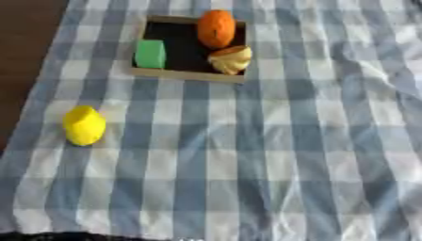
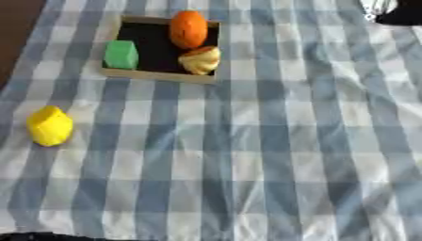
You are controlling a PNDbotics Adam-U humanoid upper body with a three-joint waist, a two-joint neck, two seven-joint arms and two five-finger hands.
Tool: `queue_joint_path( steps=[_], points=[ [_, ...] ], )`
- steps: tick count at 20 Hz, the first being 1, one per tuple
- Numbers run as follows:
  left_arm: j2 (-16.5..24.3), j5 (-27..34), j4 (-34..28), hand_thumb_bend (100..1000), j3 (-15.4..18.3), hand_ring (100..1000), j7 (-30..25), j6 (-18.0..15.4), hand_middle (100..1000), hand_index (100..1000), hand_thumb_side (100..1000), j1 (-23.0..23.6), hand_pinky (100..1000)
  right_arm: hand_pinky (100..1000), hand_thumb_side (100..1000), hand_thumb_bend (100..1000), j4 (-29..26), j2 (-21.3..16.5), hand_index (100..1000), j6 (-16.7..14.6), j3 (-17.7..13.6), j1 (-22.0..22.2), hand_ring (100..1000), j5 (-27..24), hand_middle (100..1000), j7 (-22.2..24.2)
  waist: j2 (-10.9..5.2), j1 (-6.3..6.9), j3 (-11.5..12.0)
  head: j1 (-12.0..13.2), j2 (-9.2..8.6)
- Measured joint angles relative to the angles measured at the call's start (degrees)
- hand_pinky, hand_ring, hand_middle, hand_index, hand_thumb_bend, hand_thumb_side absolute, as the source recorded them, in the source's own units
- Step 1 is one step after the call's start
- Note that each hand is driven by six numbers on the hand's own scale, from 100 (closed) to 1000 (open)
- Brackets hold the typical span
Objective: Pick up objects on the table and place them in the box.
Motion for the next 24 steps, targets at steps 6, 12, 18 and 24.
queue_joint_path(
  steps=[6,12,18,24],
  points=[
    [7.7,-4.9,5.5,293,-7.9,951,-4.8,-0.1,798,915,362,-3.2,899,992,470,100,-1.3,0.8,924,-0.4,-1.4,6.4,1000,-4.0,509,-4.8,0.0,0.0,-0.4,0.6,0.0],
    [12.3,-10.1,6.9,284,-12.9,941,-10.1,-0.7,786,904,358,-5.7,885,1000,470,100,-1.4,3.0,922,-0.1,-0.7,6.9,1000,-4.3,505,-6.9,0.0,0.0,-0.9,1.3,0.0],
    [11.1,-14.8,9.3,295,-15.1,944,-14.7,-0.9,786,895,321,-7.5,887,1000,470,100,-1.6,3.8,921,0.5,-0.6,6.6,1000,-4.6,503,-6.7,0.0,0.0,-1.1,1.4,0.0],
    [10.6,-19.4,8.9,379,-15.7,946,-19.3,-4.0,783,906,613,-6.9,901,1000,470,100,-1.6,4.6,918,1.3,-0.3,6.5,1000,-4.8,498,-5.8,0.0,0.0,-1.0,1.4,0.0]
  ],
)
